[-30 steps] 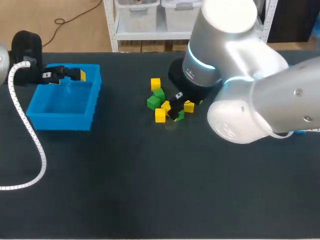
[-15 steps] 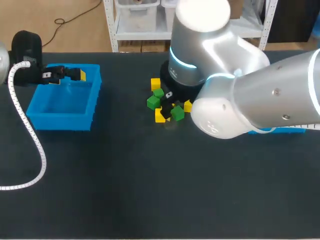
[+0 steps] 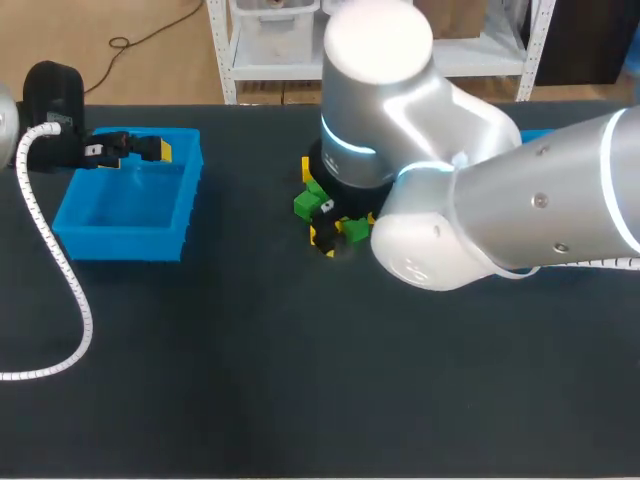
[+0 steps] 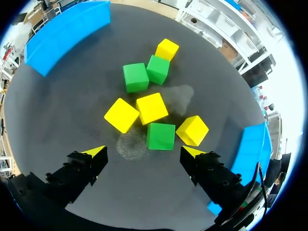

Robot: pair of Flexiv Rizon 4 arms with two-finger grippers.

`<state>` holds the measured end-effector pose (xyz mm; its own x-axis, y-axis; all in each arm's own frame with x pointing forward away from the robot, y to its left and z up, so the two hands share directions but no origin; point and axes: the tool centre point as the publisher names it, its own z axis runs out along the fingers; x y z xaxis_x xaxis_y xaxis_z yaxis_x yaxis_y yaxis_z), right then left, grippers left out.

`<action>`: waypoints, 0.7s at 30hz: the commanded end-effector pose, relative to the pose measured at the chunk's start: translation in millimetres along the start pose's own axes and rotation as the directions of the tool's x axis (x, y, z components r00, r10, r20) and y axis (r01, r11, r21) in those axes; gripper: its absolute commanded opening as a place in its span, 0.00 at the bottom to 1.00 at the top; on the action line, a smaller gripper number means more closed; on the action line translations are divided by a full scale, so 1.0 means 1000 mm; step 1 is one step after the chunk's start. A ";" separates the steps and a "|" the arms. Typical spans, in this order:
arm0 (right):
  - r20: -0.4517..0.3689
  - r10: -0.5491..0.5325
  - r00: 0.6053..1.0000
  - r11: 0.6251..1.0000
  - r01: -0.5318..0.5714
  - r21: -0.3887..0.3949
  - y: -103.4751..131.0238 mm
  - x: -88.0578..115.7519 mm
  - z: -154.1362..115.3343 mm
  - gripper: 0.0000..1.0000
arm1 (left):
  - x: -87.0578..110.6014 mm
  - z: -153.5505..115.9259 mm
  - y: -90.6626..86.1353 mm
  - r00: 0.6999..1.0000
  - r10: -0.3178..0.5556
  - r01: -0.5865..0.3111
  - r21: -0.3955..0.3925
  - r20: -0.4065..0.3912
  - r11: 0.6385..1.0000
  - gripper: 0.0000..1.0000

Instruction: Put the green cubes in the right bin and the yellow cubes in the left bin.

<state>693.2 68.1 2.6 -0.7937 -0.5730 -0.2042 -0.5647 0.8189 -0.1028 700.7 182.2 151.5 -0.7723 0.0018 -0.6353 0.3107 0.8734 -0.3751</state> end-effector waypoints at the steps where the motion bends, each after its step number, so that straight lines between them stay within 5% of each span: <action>1: -0.001 0.008 1.000 1.000 -0.008 0.006 -0.006 -0.005 0.008 1.00 | 0.001 0.000 0.002 1.000 0.002 -0.002 0.011 0.006 1.000 1.00; 13: -0.020 0.037 0.999 0.999 -0.037 0.017 -0.017 -0.013 0.023 1.00 | 0.001 0.000 0.002 1.000 0.002 -0.002 0.011 0.006 1.000 1.00; 14: -0.021 0.038 0.999 0.999 -0.038 0.016 -0.017 -0.013 0.023 0.85 | 0.001 0.000 0.002 1.000 0.002 -0.002 0.011 0.006 1.000 1.00; 15: -0.022 0.039 0.999 0.999 -0.039 0.016 -0.017 -0.013 0.024 0.53 | 0.001 0.000 0.002 1.000 0.002 -0.002 0.011 0.006 1.000 1.00; 16: -0.024 0.044 0.999 0.999 -0.044 0.015 -0.017 -0.012 0.024 0.31 | 0.001 0.000 0.002 1.000 0.002 -0.002 0.011 0.006 1.000 1.00; 18: -0.027 0.052 0.998 0.999 -0.051 0.015 -0.017 -0.011 0.025 0.00 | 0.001 0.000 0.002 1.000 0.002 -0.002 0.011 0.006 1.000 1.00; 21: -0.029 0.059 0.998 0.998 -0.058 0.020 -0.018 -0.010 0.025 0.00 | 0.001 0.000 0.002 1.000 0.002 -0.002 0.011 0.006 1.000 1.00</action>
<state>718.1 60.4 -18.2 -0.8302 -0.5277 -0.1796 -0.5169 0.8494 -0.1065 700.7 182.2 151.5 -0.7723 0.0018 -0.6353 0.3107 0.8734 -0.3751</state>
